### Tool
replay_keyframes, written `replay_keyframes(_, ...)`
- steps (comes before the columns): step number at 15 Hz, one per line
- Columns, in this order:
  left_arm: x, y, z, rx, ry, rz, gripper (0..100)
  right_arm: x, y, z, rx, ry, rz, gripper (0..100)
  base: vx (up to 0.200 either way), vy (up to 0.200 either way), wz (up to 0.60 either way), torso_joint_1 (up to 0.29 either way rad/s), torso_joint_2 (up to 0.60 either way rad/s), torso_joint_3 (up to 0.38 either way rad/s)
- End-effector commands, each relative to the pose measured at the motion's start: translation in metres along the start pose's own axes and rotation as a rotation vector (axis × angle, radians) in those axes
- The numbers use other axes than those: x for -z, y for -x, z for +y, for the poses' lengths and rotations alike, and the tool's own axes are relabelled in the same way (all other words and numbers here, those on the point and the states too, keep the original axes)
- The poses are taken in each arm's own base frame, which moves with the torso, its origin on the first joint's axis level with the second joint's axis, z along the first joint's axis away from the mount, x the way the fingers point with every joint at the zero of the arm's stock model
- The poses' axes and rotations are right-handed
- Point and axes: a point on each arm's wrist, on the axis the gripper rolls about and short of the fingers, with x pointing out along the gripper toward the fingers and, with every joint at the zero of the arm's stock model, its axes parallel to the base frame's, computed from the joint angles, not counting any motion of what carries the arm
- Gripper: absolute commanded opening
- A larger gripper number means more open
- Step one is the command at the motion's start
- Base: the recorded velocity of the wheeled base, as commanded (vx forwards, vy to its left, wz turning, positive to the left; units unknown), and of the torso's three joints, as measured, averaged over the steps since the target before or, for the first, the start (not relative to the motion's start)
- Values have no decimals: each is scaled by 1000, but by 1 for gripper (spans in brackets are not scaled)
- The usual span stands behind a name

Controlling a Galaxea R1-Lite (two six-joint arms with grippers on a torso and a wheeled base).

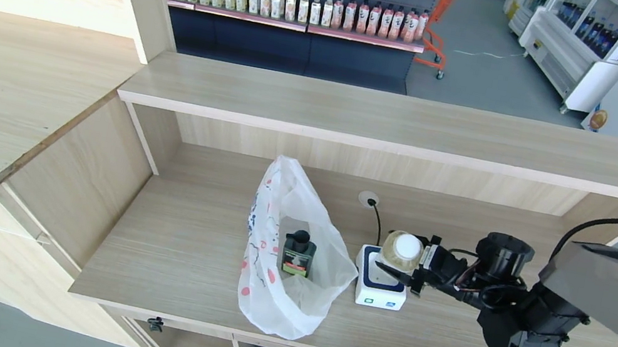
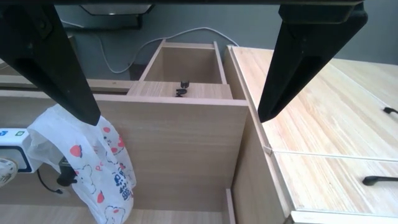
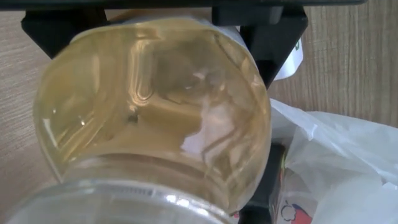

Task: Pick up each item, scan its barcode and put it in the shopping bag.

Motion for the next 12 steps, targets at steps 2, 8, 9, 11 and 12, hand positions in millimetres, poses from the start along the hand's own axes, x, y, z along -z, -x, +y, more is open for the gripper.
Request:
replay_keyframes(2,0,0,0,0,-1,-1,100,9,-6,0,-3,21,-15,0,0,0,0,0,0,0)
replay_keyframes(8,0,0,0,0,-1,-1,100,10,-8,-5,6,38,-23,0,0,0,0,0,0,0)
replay_keyframes(9,0,0,0,0,-1,-1,100,10,-8,-7,12,44,-23,0,0,0,0,0,0,0)
replay_keyframes(11,0,0,0,-2,-1,-1,100,12,-9,-7,12,47,-24,0,0,0,0,0,0,0)
replay_keyframes(12,0,0,0,0,-1,-1,100,13,-9,-6,11,55,-25,0,0,0,0,0,0,0)
